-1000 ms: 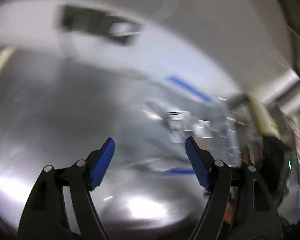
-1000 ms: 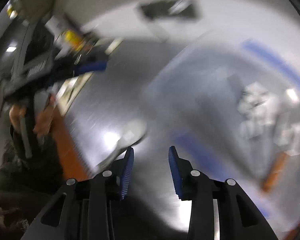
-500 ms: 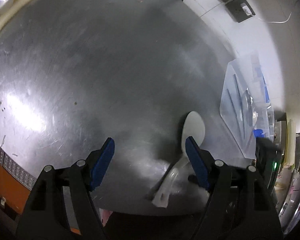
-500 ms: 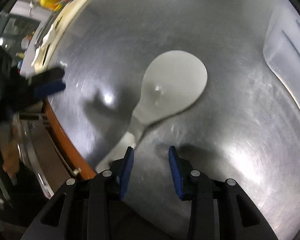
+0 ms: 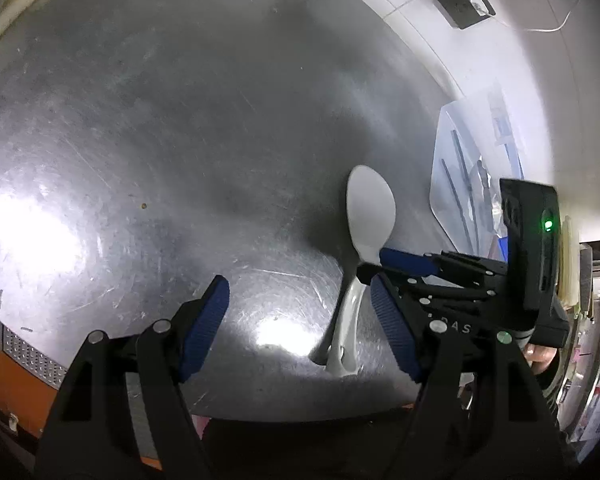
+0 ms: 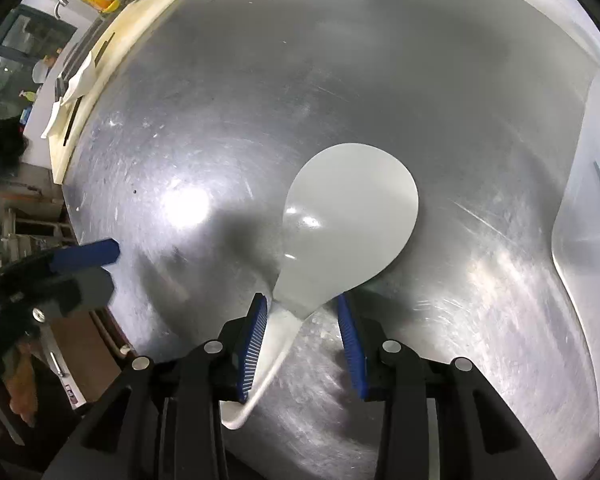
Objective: Organize utensils
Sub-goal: 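Grasp the white rice paddle by its handle with the right tool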
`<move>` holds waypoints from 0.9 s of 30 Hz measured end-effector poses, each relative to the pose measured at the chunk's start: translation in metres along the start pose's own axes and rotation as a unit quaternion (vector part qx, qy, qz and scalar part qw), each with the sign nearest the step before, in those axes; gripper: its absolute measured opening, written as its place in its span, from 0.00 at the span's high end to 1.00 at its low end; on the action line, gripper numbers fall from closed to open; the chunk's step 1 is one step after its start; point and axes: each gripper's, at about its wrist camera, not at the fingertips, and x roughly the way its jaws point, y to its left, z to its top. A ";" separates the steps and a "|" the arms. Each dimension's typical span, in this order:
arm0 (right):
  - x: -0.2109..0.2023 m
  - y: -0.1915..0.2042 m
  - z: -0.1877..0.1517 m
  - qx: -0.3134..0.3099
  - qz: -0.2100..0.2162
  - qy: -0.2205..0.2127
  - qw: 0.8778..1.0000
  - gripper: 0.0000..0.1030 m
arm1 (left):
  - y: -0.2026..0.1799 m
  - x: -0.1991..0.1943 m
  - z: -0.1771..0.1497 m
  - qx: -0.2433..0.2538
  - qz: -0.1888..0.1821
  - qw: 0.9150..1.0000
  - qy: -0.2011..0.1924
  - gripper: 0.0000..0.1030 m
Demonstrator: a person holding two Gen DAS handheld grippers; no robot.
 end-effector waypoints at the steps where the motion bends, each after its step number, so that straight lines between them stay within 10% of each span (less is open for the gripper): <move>1: -0.001 0.002 -0.002 0.000 0.003 -0.001 1.000 0.63 | 0.001 0.002 -0.001 -0.001 -0.002 1.000 0.004 0.32; 15: 0.019 0.055 -0.053 -0.035 -0.060 0.017 0.997 0.52 | 0.021 0.006 0.003 -0.015 -0.019 1.000 0.013 0.32; 27: 0.015 0.025 -0.070 -0.018 -0.079 0.024 0.996 0.52 | 0.021 0.019 0.011 -0.012 -0.035 0.999 0.033 0.32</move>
